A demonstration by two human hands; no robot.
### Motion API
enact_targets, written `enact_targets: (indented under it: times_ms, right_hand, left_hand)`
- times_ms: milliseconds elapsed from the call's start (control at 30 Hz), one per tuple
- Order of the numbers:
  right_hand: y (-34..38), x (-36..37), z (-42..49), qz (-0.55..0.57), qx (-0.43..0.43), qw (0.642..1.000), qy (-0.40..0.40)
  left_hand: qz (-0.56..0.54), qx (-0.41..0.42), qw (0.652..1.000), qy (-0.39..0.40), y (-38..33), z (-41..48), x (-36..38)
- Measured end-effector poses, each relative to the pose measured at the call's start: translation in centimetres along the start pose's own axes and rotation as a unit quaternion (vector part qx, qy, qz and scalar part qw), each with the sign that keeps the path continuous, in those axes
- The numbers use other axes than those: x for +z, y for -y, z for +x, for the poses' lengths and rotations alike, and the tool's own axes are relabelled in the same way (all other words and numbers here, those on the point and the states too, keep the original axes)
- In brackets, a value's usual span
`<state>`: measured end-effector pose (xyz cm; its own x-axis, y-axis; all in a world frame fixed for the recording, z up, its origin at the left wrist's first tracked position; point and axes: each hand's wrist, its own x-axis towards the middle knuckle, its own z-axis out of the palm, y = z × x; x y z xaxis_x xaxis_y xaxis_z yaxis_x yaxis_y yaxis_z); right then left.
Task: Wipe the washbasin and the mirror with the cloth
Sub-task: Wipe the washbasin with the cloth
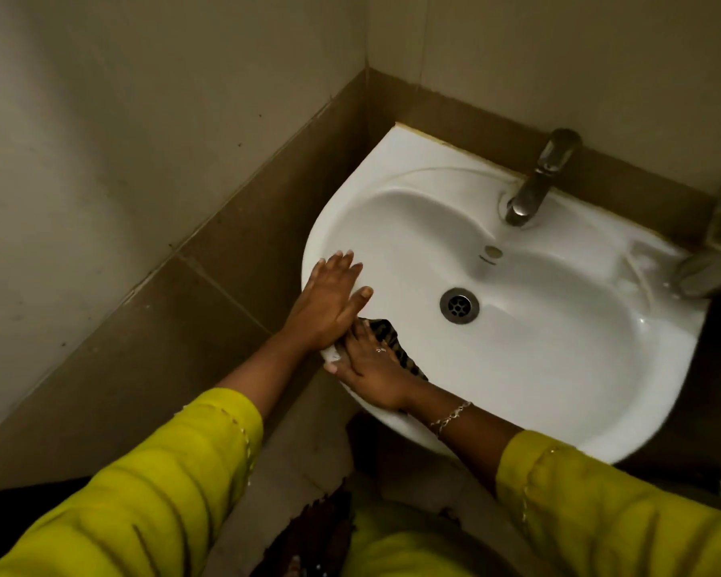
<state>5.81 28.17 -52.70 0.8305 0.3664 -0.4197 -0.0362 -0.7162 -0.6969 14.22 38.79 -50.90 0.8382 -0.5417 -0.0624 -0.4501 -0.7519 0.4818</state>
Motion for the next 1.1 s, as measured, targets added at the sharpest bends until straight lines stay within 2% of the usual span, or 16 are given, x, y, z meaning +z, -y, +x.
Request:
enact_targets:
  times_ms: [100, 433, 767, 933, 1100]
  right_hand:
    - [-0.9, 0.1, -2.2, -0.013, -0.002, 1.000, 0.013]
    - [-3.2, -1.8, -9.2, -0.070, 0.020, 0.996, 0.048]
    - [-7.7, -3.8, -15.5, -0.143, 0.012, 0.990, 0.012]
    - [-10.8, -7.7, -17.6, -0.177, 0.013, 0.980, 0.086]
    - [-14.8, -11.5, -17.6, -0.267, 0.027, 0.951, 0.154]
  left_hand:
    - [0.065, 0.008, 0.997, 0.030, -1.3, -0.4, 0.8]
    - [0.168, 0.021, 0.982, 0.079, -3.0, -0.8, 2.7]
    - [0.239, -0.012, 0.963, 0.123, -3.1, -0.4, 2.3]
    - [0.246, -0.014, 0.962, 0.115, -3.3, -0.2, 2.2]
    - [0.246, -0.013, 0.964, 0.101, -3.0, -0.1, 2.3]
